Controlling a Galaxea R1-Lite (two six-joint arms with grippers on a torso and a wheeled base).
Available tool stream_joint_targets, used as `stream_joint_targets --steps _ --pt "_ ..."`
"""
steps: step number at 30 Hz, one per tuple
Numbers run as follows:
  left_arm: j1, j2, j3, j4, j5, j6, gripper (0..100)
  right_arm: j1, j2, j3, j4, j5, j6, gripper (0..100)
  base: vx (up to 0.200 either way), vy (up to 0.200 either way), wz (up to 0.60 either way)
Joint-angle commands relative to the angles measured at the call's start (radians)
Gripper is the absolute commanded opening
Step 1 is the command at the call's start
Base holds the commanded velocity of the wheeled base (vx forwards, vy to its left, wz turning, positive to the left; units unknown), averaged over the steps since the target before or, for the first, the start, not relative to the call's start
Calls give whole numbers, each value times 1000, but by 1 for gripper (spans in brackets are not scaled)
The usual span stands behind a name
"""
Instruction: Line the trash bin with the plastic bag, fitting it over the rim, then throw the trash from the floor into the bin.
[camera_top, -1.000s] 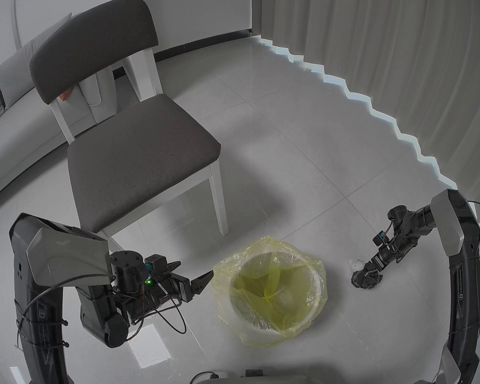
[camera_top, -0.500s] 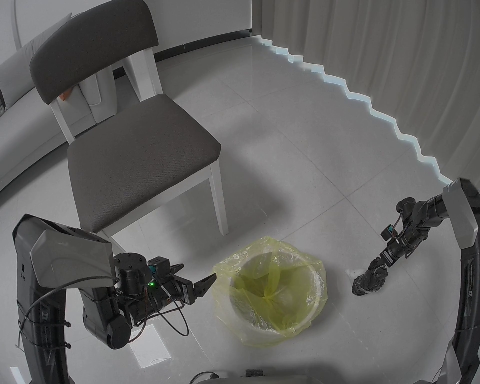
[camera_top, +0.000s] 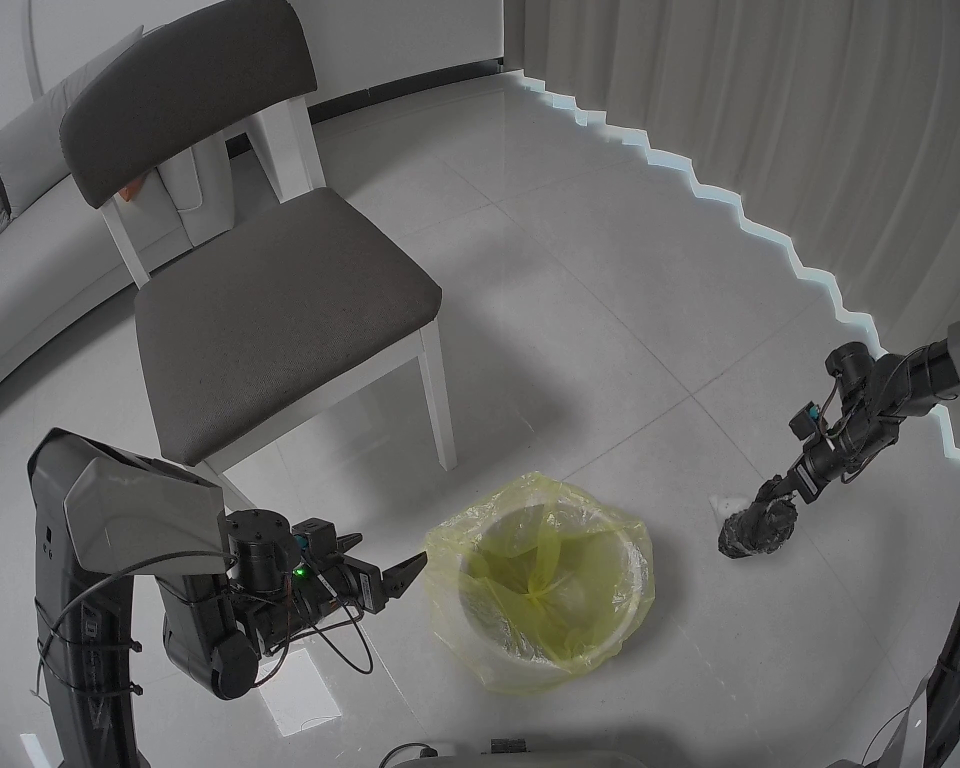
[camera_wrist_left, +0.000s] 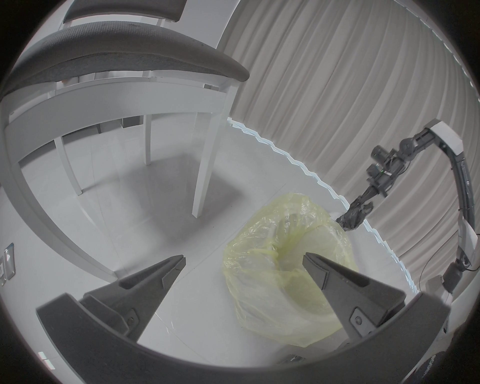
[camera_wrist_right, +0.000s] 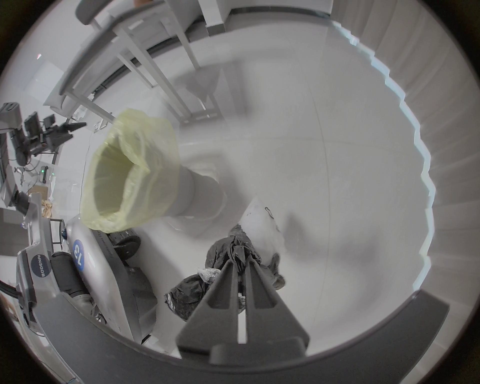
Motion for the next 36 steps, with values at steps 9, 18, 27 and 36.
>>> stream_joint_targets --steps 9,18,27,36 --pt "33 -9 7 -18 2 1 100 355 -511 179 -2 29 3 0 0 0 0" --pt "36 -29 5 -18 3 -1 100 606 -511 174 -6 -14 11 0 0 0 0" --pt "47 -72 28 -18 3 -1 100 706 -366 163 -22 -11 12 0 0 0 0" --pt "53 -116 54 -18 0 -1 100 720 -261 151 -22 -3 12 0 0 0 0"
